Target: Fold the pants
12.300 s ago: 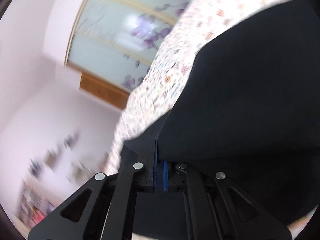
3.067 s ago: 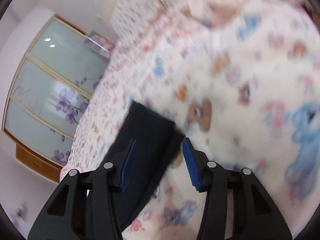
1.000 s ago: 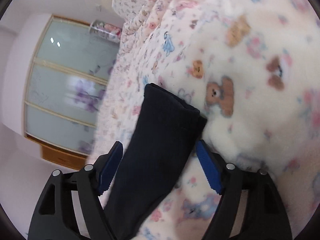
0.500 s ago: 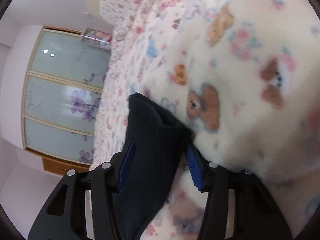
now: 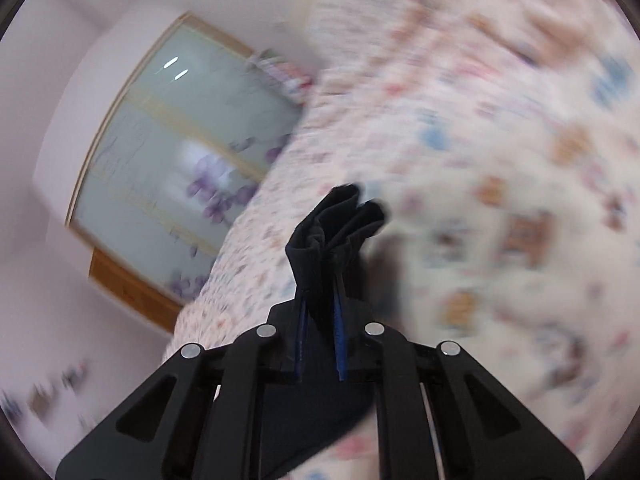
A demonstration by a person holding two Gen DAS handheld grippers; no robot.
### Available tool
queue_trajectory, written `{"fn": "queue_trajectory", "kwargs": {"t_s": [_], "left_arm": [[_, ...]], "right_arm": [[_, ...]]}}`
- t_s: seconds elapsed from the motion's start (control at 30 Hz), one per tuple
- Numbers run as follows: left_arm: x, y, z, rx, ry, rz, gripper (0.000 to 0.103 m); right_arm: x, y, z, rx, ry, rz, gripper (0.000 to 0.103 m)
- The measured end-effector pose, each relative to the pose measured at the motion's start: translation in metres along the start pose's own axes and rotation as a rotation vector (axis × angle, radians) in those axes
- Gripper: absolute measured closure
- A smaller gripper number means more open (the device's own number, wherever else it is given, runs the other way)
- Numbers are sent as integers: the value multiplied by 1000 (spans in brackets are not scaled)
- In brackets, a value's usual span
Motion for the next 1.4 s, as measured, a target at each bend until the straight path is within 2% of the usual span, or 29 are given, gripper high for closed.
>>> {"fn": "queue_trajectory", "kwargs": {"t_s": [0.17,0.27,0.33,0.4,0.53,0.6,0.7,0.77,0.83,0.9,0.97,1.0,1.03,1.1,1.2,1.27,1.4], "left_arm": [[-2,-2,-1,-20,19,-5,2],[-3,-2,-1,-25,25,-4,2],[-4,-3,-1,-28,29,-2,2],[-4,-3,0,-33,33,1,2],[-5,-3,0,-40,40,10,2],[-4,-4,0,-45,45,15,2],[-4,-6,0,-54,51,14,2],[-2,-6,-1,-57,51,15,2],[-2,-6,-1,-57,50,21,2],[-2,-6,-1,-56,53,24,2],[-2,-7,-1,-62,62,27,2],[-2,-7,0,-65,63,27,2],[-2,-8,0,-69,65,28,2],[-2,-8,0,-67,65,28,2],[-2,-8,0,-68,66,27,2],[-3,-8,0,-68,66,27,2],[-3,-8,0,-68,65,28,2]], "right_arm": [[14,18,107,-179,-148,47,91],[34,55,173,-257,-254,124,91],[50,91,211,-292,-329,195,91],[70,138,239,-351,-359,290,91],[105,229,255,-452,-332,497,91],[104,242,262,-466,-330,492,91],[93,242,280,-457,-395,467,91],[86,252,294,-545,-404,488,91],[91,285,292,-722,-325,614,89],[88,300,279,-798,-273,693,87],[75,302,277,-813,-302,718,70],[70,299,278,-807,-322,724,48],[62,297,282,-804,-340,712,35],[50,282,289,-811,-381,617,39],[51,263,299,-845,-354,502,53],[64,263,301,-867,-319,515,57],[83,287,304,-964,-265,557,58]]}}
Point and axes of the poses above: each gripper's, at about its wrist camera, not at the fingertips, and x roughly the way its jaws point, z to its left, y to its underside, the point moved 9 cm from there along x, roughly the way its jaws point, and after that the axes turned 11 degrees about -x, right-handed, at the moved point
